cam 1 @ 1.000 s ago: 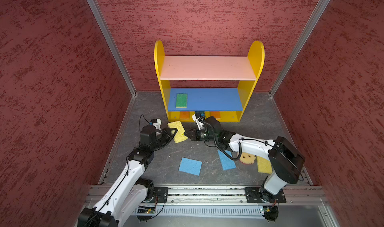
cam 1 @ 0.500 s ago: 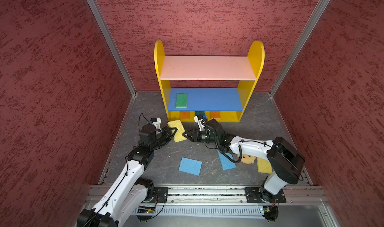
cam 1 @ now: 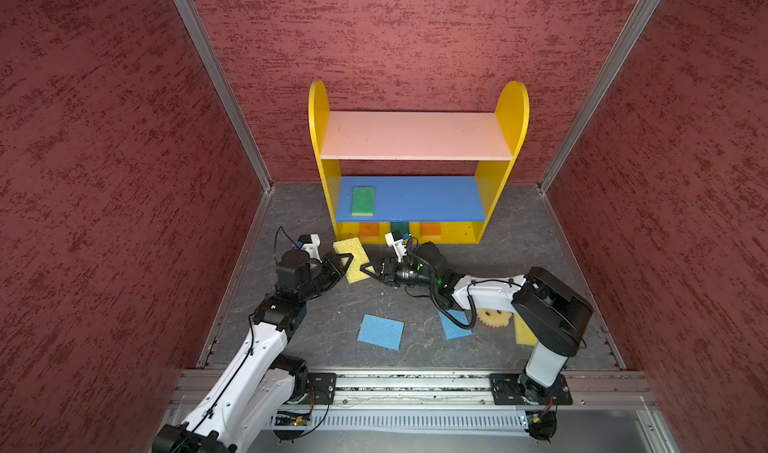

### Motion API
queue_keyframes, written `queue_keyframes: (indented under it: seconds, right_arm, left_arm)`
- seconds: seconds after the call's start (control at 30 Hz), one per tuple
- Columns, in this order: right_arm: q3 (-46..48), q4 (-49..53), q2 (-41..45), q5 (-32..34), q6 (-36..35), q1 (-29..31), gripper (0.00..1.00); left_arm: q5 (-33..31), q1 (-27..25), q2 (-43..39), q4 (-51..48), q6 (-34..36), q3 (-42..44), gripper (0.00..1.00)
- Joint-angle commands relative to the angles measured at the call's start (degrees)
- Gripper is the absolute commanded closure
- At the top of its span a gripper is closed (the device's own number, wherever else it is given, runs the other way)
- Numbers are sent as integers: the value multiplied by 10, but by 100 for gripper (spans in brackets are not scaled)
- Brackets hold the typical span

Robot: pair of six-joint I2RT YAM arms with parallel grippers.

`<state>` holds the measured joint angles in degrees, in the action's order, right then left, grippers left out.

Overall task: Place and organize the cleaning sponges onto the shelf
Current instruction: 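Grasp the upright yellow sponge with the right gripper while the left gripper steadies it, then lift the yellow sponge with the right gripper onto the blue shelf beside the green sponge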

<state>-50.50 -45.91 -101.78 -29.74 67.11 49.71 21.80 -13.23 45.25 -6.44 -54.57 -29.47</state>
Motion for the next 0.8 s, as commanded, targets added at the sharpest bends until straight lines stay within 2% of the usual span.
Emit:
queue_keyframes:
  seconds: [0.0, 0.07, 0.13, 0.23, 0.3, 0.4, 0.5, 0.57, 0.77]
  right_arm:
    - [-7, -44, 1, -12, 21, 1, 74]
    - [-5, -33, 5, -11, 15, 1, 80]
    - [-3, -24, 8, -8, 10, 0, 89]
    - [-3, -6, 13, -4, 1, 0, 99]
    - [-6, 10, 16, -3, -8, -4, 100]
    - [-9, 39, 30, -4, -23, -25, 100]
    - [-10, 84, 54, 0, -51, -60, 100]
    - [-16, 132, 72, 5, -76, -81, 100]
    - [-52, 283, 116, 40, -168, -120, 100]
  left_arm:
    - [-7, -2, -6, -4, 9, -9, 90]
    - [-8, -2, -7, -7, 10, -9, 88]
    - [-8, -2, -6, -7, 10, -9, 80]
    - [-6, -2, -8, -3, 10, -8, 53]
    - [-5, -3, -12, -3, 13, -8, 35]
    - [-9, -2, -23, -15, 23, -12, 17]
    - [-19, -2, -34, -52, 41, -24, 4]
    - [-25, 0, -43, -76, 50, -29, 0]
    - [-17, 34, -83, -102, 53, -10, 1]
